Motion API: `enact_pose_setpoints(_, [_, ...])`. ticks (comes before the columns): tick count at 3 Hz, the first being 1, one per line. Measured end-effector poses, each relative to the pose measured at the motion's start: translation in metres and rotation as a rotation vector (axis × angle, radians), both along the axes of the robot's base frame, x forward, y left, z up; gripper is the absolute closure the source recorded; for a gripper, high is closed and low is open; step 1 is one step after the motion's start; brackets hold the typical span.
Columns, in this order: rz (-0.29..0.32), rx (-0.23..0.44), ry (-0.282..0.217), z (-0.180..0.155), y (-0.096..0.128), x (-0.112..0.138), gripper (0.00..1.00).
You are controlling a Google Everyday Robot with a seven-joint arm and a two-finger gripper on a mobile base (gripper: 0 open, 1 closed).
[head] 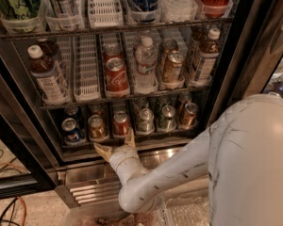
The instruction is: Pick coke can from bottom shelf of fridge
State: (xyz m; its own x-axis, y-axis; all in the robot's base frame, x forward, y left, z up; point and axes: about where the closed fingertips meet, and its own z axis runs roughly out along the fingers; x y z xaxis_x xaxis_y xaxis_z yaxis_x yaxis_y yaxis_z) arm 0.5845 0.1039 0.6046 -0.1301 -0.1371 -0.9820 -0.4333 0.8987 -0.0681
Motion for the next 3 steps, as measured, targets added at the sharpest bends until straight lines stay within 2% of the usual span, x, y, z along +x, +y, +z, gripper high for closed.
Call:
enact_pose_setpoints(1, [-0.031, 0.003, -0.017, -0.001, -0.001, 0.006, 0.31])
enact_pose_setpoints(3, [-0.114, 0.011, -0.046, 0.001, -0.019, 0.018, 0.32])
